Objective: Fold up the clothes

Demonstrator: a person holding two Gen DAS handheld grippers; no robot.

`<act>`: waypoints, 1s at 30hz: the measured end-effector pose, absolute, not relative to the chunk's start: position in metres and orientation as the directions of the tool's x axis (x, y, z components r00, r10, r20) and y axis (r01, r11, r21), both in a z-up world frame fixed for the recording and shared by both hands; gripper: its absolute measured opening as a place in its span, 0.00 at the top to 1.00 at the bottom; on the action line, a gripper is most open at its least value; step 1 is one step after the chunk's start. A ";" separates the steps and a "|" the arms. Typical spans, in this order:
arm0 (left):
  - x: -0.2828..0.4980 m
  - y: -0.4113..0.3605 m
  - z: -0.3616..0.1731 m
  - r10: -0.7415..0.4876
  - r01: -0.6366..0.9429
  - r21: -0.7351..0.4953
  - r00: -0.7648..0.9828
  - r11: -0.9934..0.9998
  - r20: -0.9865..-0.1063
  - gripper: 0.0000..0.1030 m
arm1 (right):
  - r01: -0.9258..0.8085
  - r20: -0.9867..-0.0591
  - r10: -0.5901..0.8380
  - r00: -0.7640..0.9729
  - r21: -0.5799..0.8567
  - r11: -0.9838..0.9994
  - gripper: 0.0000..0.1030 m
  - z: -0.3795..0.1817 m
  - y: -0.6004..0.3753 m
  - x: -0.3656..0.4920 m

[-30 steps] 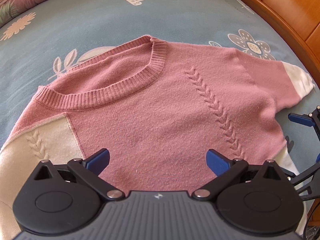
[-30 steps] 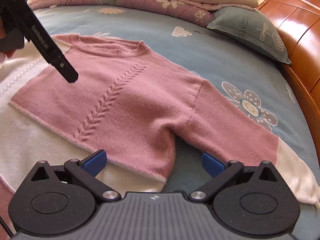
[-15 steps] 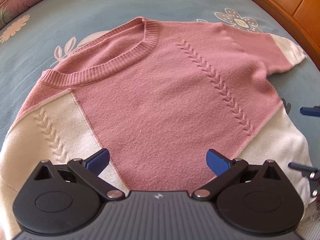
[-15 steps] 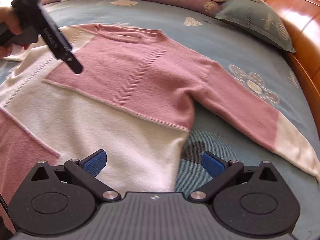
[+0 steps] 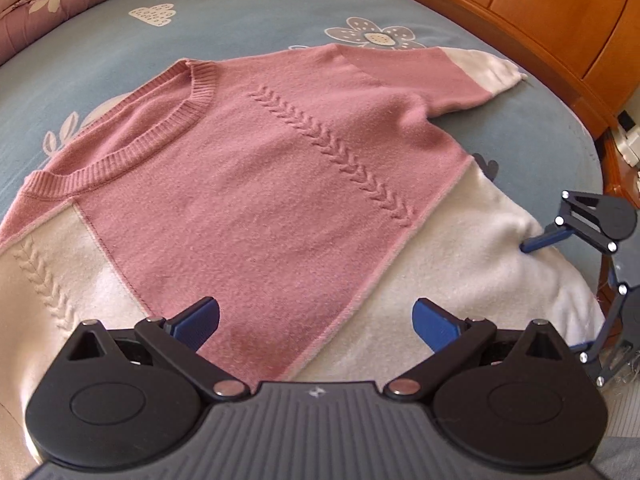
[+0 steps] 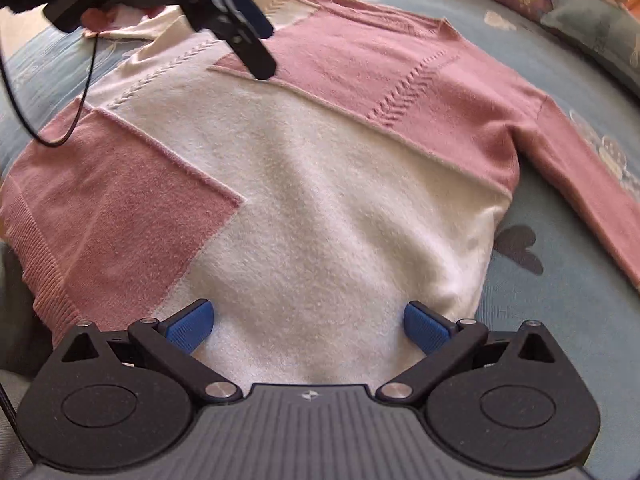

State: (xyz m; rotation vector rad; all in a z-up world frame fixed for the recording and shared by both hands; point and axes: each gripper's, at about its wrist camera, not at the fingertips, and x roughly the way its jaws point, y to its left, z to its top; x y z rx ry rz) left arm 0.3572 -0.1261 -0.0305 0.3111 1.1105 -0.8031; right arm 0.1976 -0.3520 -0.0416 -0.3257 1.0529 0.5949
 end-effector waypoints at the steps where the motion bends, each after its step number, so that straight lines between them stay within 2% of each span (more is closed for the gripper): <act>1: 0.350 -0.125 -0.030 -0.423 0.711 -0.167 0.199 0.683 -0.884 0.01 | -0.584 -0.880 0.305 0.364 0.039 0.811 0.00 -0.041 -0.360 0.196; 4: 0.324 -0.115 -0.029 -0.418 0.708 -0.170 0.191 0.686 -0.888 0.01 | -0.555 -0.883 0.297 0.362 0.052 0.830 0.00 -0.039 -0.376 0.189; 7: 0.296 -0.111 -0.027 -0.403 0.726 -0.144 0.196 0.673 -0.894 0.01 | -0.586 -0.899 0.258 0.355 0.001 0.810 0.00 -0.029 -0.364 0.184; 10: 0.272 -0.118 -0.030 -0.393 0.767 -0.123 0.177 0.629 -0.903 0.01 | -0.624 -0.870 0.314 0.381 0.008 0.781 0.00 -0.020 -0.351 0.185; 16: 0.233 -0.113 -0.053 -0.302 0.794 -0.067 0.150 0.604 -0.941 0.01 | -0.654 -0.869 0.316 0.380 -0.011 0.757 0.00 -0.048 -0.356 0.172; 21: 0.210 -0.097 -0.049 -0.245 0.799 -0.046 0.129 0.600 -0.961 0.01 | -0.689 -0.917 0.263 0.302 -0.019 0.724 0.00 -0.037 -0.358 0.163; 24: 0.219 -0.094 -0.035 -0.272 0.760 -0.059 0.158 0.647 -0.949 0.01 | -0.710 -0.898 0.300 0.321 -0.019 0.704 0.00 -0.024 -0.346 0.176; 30: 0.263 -0.092 -0.038 -0.235 0.645 0.033 0.325 0.763 -0.916 0.01 | -0.707 -0.817 0.373 0.440 -0.059 0.705 0.00 -0.032 -0.300 0.233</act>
